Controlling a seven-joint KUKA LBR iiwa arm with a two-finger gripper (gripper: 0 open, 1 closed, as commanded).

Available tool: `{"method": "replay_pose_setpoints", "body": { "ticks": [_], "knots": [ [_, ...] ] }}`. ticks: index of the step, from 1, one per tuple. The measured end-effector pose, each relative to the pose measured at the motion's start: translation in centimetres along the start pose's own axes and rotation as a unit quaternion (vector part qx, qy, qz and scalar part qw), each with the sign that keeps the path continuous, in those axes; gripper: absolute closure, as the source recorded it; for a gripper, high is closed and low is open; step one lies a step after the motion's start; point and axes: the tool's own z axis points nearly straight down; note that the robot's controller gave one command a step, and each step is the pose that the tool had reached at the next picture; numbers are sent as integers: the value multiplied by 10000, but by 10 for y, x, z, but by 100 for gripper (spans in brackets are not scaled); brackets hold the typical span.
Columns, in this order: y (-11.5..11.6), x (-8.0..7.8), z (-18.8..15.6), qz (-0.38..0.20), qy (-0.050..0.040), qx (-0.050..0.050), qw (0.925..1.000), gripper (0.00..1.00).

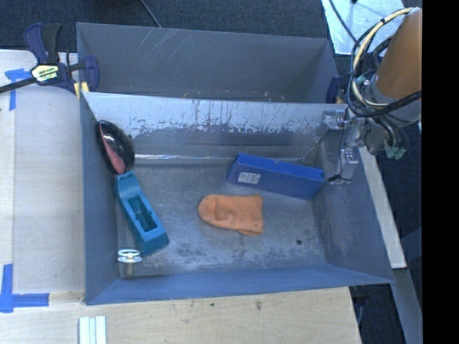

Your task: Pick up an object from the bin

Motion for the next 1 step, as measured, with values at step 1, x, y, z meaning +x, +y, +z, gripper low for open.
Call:
{"method": "replay_pose_setpoints", "body": {
  "ticks": [1],
  "knots": [
    [-1, -9, 52, -152, -32, 7, 9999, 0]
  ]
}}
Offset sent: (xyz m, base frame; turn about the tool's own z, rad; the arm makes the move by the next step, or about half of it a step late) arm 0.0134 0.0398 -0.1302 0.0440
